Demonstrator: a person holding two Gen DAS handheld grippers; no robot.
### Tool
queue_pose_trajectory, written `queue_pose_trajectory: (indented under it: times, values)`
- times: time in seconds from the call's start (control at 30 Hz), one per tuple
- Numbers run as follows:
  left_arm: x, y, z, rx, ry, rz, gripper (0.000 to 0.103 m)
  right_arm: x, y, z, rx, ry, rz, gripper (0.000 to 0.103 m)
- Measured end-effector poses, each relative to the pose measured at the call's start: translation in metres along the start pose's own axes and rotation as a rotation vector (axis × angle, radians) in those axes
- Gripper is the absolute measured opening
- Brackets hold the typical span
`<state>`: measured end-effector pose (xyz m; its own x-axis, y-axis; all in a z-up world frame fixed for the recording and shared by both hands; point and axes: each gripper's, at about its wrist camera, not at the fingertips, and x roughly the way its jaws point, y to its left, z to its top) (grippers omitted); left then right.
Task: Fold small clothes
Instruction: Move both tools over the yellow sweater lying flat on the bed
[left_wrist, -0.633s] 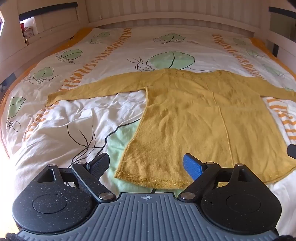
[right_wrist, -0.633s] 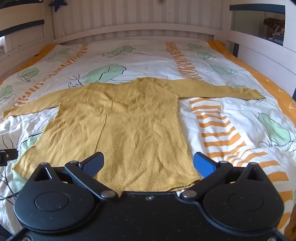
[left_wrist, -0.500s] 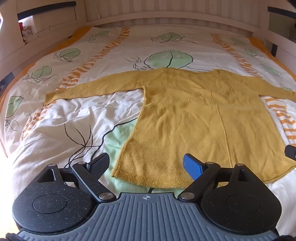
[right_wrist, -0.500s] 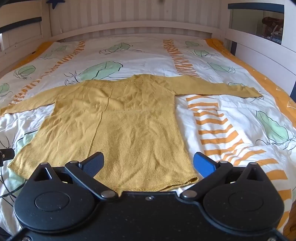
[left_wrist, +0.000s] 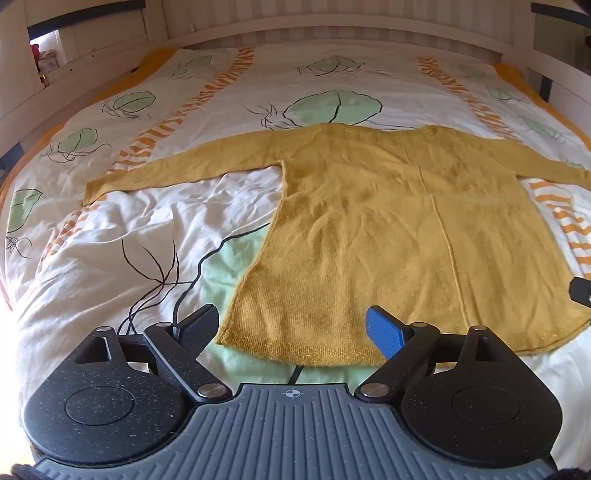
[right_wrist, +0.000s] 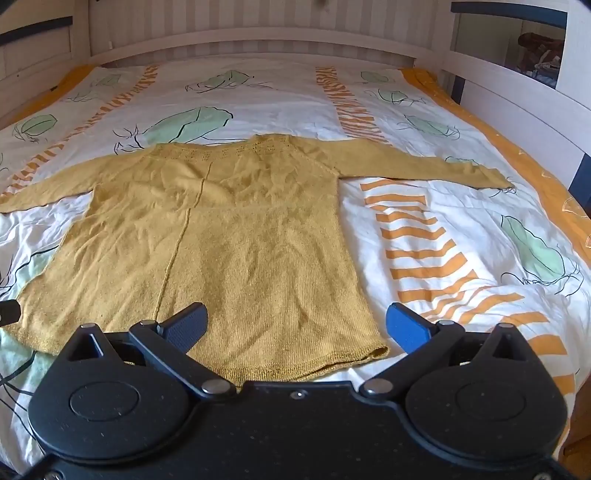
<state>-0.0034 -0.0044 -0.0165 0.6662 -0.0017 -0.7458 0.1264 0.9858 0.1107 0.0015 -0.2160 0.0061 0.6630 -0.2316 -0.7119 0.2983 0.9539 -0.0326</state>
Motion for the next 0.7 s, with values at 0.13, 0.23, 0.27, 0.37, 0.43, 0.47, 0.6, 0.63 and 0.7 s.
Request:
queue_pose_trajectory:
  times: [0.13,0.23,0.27,0.37,0.43,0.47,0.6,0.63,0.7]
  values:
    - [0.001,0.0,0.004,-0.002,0.006,0.004,0.087,0.003,0.003,-0.005,-0.017,0.038,-0.047,0.102]
    - [0.004,0.001,0.004,-0.004,0.01,0.001,0.087,0.003,0.005,-0.01,-0.026,0.057,-0.066,0.102]
    - [0.004,0.001,0.004,-0.004,0.013,0.0,0.087,0.002,0.005,-0.012,-0.025,0.055,-0.061,0.102]
    - [0.006,0.001,0.004,-0.005,0.018,0.001,0.087,0.0,0.005,-0.014,-0.017,0.061,-0.041,0.102]
    - [0.007,0.002,0.005,-0.006,0.022,-0.001,0.087,-0.001,0.005,-0.017,-0.018,0.062,-0.037,0.102]
    - [0.008,0.001,0.005,-0.006,0.024,-0.004,0.087,-0.002,0.005,-0.02,-0.021,0.063,-0.038,0.102]
    - [0.012,0.002,0.006,-0.011,0.04,-0.009,0.087,-0.007,0.004,-0.033,-0.028,0.065,-0.035,0.102]
    - [0.012,0.002,0.007,-0.011,0.041,-0.009,0.087,-0.009,0.003,-0.037,-0.029,0.065,-0.033,0.102]
    - [0.013,0.002,0.008,-0.009,0.042,-0.011,0.087,-0.007,0.004,-0.036,-0.024,0.071,-0.034,0.102]
